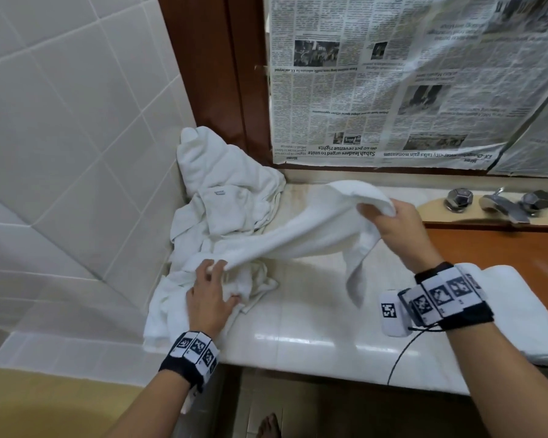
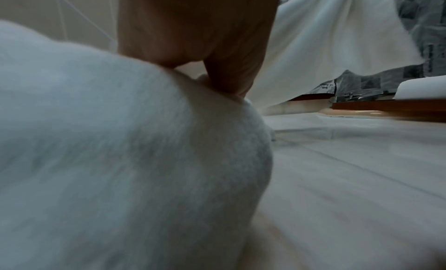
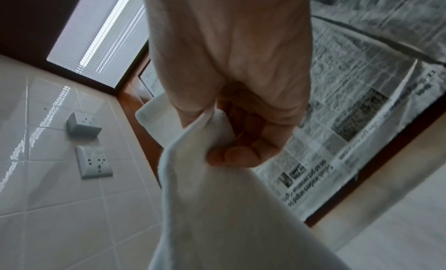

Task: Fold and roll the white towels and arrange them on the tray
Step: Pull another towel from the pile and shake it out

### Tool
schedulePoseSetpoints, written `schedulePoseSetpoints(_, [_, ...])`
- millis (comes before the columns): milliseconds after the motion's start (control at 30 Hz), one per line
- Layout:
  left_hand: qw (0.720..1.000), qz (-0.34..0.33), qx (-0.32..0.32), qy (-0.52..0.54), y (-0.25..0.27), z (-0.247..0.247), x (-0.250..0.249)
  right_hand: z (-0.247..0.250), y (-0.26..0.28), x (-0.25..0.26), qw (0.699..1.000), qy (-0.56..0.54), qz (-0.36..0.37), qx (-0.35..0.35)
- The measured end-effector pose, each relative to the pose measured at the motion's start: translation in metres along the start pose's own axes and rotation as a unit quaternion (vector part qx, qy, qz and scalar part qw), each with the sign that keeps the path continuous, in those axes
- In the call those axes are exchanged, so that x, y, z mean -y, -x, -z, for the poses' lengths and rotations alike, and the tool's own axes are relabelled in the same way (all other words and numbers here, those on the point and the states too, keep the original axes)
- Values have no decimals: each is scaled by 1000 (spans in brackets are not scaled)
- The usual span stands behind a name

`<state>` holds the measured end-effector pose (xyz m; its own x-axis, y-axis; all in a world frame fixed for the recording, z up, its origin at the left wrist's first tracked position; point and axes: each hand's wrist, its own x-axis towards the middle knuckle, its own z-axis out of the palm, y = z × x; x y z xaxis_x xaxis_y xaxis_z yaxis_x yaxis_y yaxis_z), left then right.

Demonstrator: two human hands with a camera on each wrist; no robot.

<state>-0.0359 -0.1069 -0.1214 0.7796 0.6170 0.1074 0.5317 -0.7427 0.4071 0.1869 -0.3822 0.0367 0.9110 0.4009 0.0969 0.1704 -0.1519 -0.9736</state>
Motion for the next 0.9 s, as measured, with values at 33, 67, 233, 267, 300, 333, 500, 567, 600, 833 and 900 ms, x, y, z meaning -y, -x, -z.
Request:
schedulePoseSetpoints(33, [1000,1,-3,13,-4,2,2,9,1,6,1000,-8,8,-12])
schedulePoseSetpoints(67, [1000,4,-1,24,-8,3,4,17,2,13,1000,-15,17,-19])
schedulePoseSetpoints(233, [997,30,9,68,-25,6,11,51,14,40,997,33,73,-10])
schedulePoseSetpoints(267, [995,40,3,87,-26,7,10,56,16,42,996,34,79,-16])
schedulePoseSetpoints(300, [994,45,0,97,-26,8,9,61,16,44,995,36,86,-29])
schedulePoseSetpoints(333, [994,45,-2,97,-26,9,8,68,15,44,994,39,96,-44])
schedulePoseSetpoints(500, [993,76,-27,81,-25,18,1,98,12,50,985,32,133,-107])
schedulePoseSetpoints(567, [993,85,-37,68,-29,25,-2,105,10,54,980,33,154,-121])
schedulePoseSetpoints(600, [994,86,-39,52,-31,28,-3,107,8,57,979,24,162,-124])
schedulePoseSetpoints(833, [987,156,-7,-21,-27,39,35,103,16,46,976,-4,156,-150])
schedulePoseSetpoints(900, [991,129,33,-21,-24,34,41,92,17,27,983,15,114,-140])
